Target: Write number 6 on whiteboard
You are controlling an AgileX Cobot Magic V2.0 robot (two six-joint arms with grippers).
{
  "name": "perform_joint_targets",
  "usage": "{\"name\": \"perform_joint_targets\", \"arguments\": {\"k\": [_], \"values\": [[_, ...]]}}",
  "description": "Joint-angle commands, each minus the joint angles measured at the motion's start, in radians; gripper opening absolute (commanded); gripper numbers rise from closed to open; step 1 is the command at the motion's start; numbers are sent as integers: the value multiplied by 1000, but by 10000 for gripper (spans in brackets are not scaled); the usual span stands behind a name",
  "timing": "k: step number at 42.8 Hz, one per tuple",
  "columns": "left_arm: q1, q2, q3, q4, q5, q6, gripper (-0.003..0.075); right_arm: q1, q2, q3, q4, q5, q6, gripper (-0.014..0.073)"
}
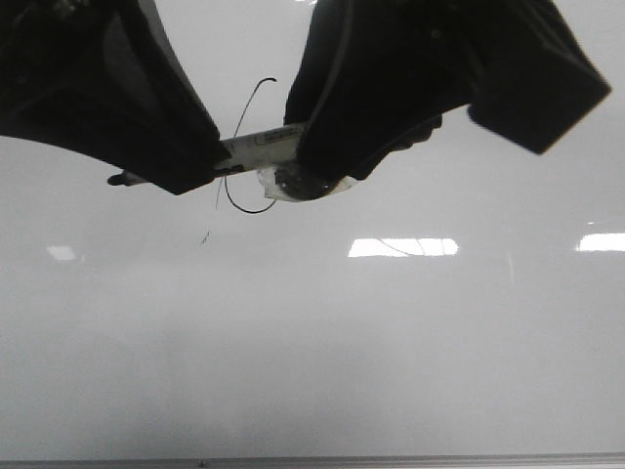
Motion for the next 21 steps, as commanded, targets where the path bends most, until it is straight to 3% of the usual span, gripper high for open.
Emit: {"name": "perform_joint_targets", "arguments": {"k": [1,6,10,13,16,21], "values": [[-8,-13,-34,-9,-86,0,-20,3,-31,-31,53,-85,7,-31],[-8,-13,-34,-1,-86,0,-20,1,-37,-31,53,-89,7,141],[-4,-13,-34,7,-86,0,-20,1,-47,-31,53,-92,9,372],[-2,-13,-34,11,-86,0,-20,1,-58,-31,53,-105,18,494],[-2,-13,-34,14,-87,0,-20,-7,-72,-31,53,-122,28,554],[-2,-13,-34,17,-87,0,-20,-38,-95,-31,52,-117,52,561]]}}
